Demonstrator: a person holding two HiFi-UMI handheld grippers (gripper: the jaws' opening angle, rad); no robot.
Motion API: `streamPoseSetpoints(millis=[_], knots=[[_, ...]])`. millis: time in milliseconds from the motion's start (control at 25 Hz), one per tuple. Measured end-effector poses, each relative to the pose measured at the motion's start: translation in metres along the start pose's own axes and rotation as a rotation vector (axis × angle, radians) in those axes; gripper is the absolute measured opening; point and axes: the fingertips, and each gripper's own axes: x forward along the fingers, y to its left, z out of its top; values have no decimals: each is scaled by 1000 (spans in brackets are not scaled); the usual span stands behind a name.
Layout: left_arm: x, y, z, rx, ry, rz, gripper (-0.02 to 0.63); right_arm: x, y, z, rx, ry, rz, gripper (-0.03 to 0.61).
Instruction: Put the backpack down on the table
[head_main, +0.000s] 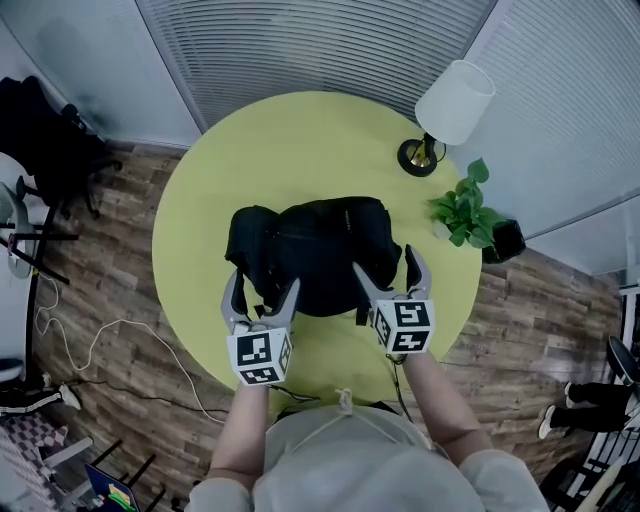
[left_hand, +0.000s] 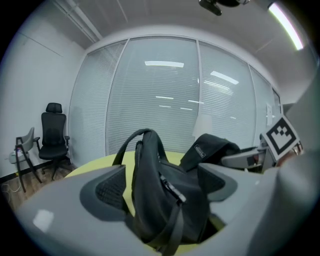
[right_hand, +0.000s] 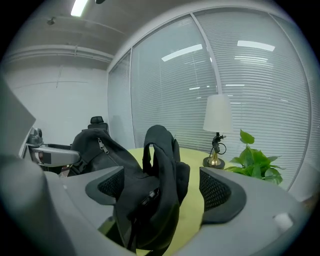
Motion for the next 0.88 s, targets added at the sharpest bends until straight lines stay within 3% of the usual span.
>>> streamPoseSetpoints(millis=[80,120,200,280,360,440,560,720,880], knots=[[-12,-7,5,2,-5,8,439,-16,-1,3,-1,-12,-5,460],[-19,-10,6,-5,-2,11,409,-24,-2,4,0,-12,-8,451],[-31,-17,10,-33,0,13,318,-40,-4,4,11,-3,-6,374],[-44,-25,12,-43,-1,10,279,-56,-6,5,25,-10,-8,319],[-58,-34,13,-32,3,2,239,-75,-10,9,24,-43,-32,222],[-74,-43,16,-26,6,-6,150,-95,-12,15,13,-84,-56,136],[-98,-50,22,-16,-15,15,15,-120,-10,19,17,-117,-69,72],[-127,-64,29,-3,-51,11,6,-151,-6,19,36,-136,-76,-2],[-153,-80,35,17,-85,15,6,-179,9,20,41,-157,-21,-2]])
